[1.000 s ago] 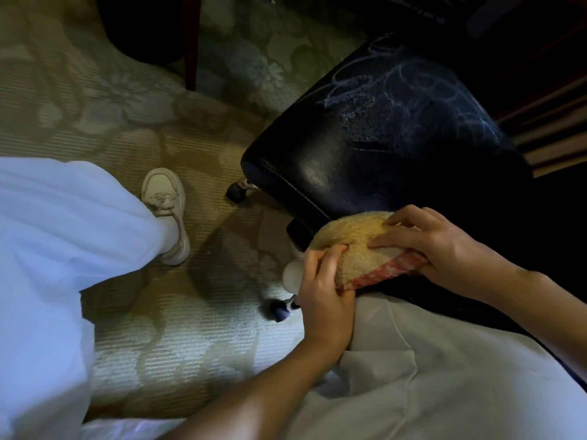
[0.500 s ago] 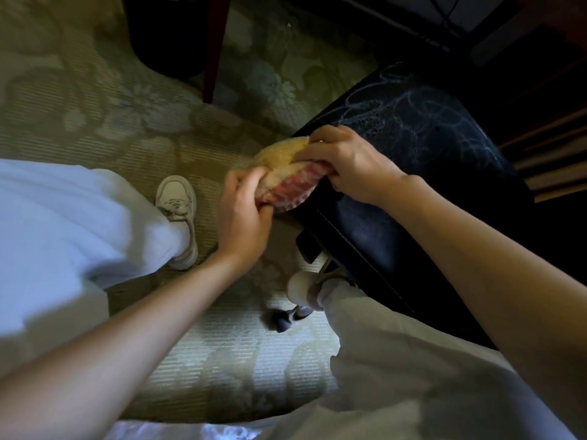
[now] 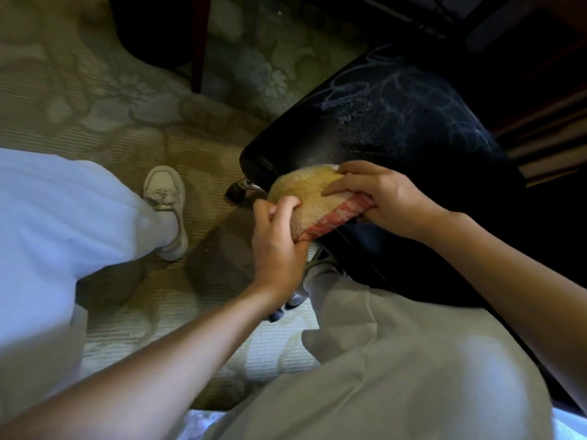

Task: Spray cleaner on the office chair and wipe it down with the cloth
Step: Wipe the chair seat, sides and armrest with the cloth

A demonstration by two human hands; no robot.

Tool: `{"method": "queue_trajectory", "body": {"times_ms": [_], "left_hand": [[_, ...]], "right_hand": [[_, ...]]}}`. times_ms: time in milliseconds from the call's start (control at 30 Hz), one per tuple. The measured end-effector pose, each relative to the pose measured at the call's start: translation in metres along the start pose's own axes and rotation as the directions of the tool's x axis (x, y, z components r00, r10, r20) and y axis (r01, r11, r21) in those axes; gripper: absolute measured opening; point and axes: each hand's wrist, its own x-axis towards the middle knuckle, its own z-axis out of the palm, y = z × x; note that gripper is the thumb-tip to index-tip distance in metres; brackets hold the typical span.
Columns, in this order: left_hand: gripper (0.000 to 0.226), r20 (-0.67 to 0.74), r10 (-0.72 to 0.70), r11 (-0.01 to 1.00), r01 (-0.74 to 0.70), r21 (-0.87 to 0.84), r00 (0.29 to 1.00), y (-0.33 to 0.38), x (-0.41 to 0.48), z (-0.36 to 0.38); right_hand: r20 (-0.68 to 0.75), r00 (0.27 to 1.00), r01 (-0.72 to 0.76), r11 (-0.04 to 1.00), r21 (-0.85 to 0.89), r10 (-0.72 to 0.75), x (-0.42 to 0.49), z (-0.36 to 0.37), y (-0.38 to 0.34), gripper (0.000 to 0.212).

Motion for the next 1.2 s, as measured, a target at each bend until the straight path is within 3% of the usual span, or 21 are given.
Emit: {"method": "queue_trajectory", "body": {"times_ms": [233,333,500,733,933,1200], "left_hand": [[0.041,0.169,0.103,0.994,-0.105,0.002,0.980,0.004,-0.041,0.029],[0.034,0.299,0.133,0.990,-0.139,-0.004,0.945,0.006,-0.049,0.035],[0.037,0.400,0.249,0.957,-0.288,0.039,0.882,0.014,-0.028,0.010],[0.040,0.233,0.357,0.915,-0.389,0.107,0.904,0.022,0.042,-0.050],[0.042,0.145,0.366,0.895,-0.390,0.218,0.919,0.001,0.120,-0.084],[0.050,0.302,0.170,0.911,-0.266,0.314,0.938,-0.007,0.141,-0.060]], "right_hand": [[-0.019,0.999,-0.047,0.998,0.046,0.048,-0.067,0.012,0.015,0.060],[-0.020,0.996,-0.084,0.996,0.041,0.085,-0.091,0.017,0.021,0.059],[0.021,0.988,-0.155,0.987,0.040,0.154,-0.088,0.006,0.011,0.064],[-0.105,0.989,-0.107,0.994,0.008,0.107,-0.023,-0.027,-0.024,0.072],[-0.271,0.962,-0.062,0.995,-0.080,0.038,0.049,-0.023,-0.042,0.062],[-0.302,0.927,-0.226,0.974,0.019,0.221,0.061,0.013,-0.044,0.052]]}}
